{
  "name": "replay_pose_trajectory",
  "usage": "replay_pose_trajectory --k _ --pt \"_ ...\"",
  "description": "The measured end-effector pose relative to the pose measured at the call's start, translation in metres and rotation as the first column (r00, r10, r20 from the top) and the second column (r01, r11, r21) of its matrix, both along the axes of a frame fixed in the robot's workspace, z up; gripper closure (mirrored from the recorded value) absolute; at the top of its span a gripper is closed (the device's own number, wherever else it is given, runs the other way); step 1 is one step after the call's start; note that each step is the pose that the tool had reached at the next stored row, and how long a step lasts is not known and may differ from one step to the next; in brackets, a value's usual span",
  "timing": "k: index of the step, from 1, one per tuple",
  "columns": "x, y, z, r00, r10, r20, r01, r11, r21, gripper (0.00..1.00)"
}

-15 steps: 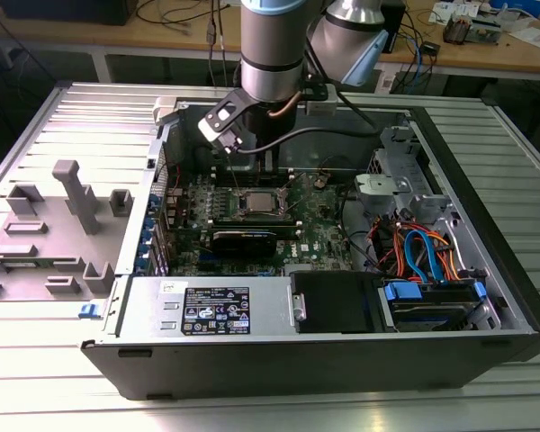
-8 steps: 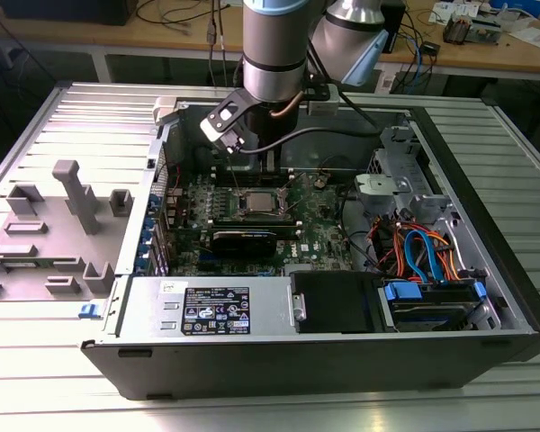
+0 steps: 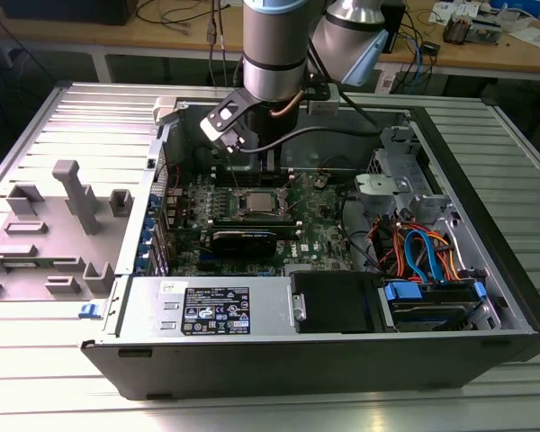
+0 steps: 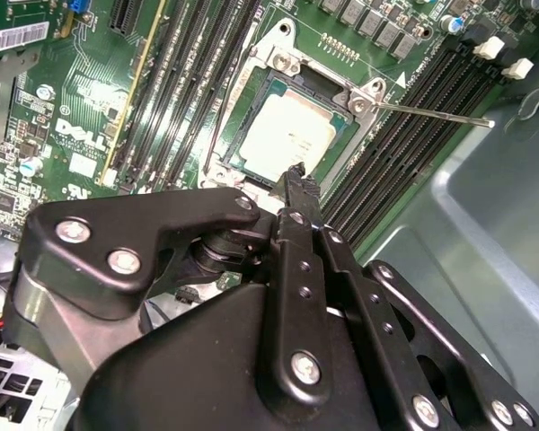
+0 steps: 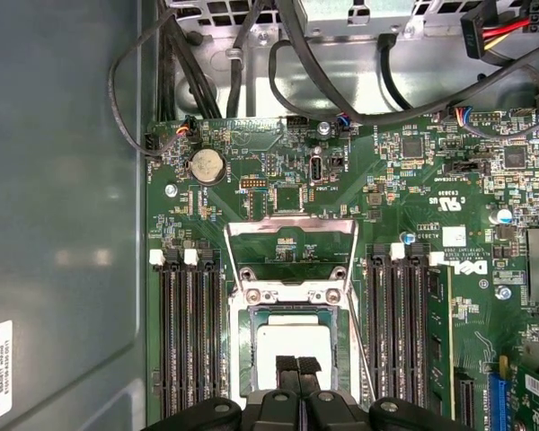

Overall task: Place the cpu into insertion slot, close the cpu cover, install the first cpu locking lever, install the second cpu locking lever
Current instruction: 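Close the cpu cover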

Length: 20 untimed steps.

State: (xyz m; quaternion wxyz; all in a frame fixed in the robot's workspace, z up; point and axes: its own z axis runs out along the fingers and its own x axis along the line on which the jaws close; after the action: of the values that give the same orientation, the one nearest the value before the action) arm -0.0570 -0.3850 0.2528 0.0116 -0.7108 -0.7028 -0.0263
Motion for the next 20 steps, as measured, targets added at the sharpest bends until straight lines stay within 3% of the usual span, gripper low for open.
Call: replay_pose_trajectory --k 20 --pt "0.0 0.0 0.0032 1.0 0.0 0.0 0.0 1.0 -0.0001 0.89"
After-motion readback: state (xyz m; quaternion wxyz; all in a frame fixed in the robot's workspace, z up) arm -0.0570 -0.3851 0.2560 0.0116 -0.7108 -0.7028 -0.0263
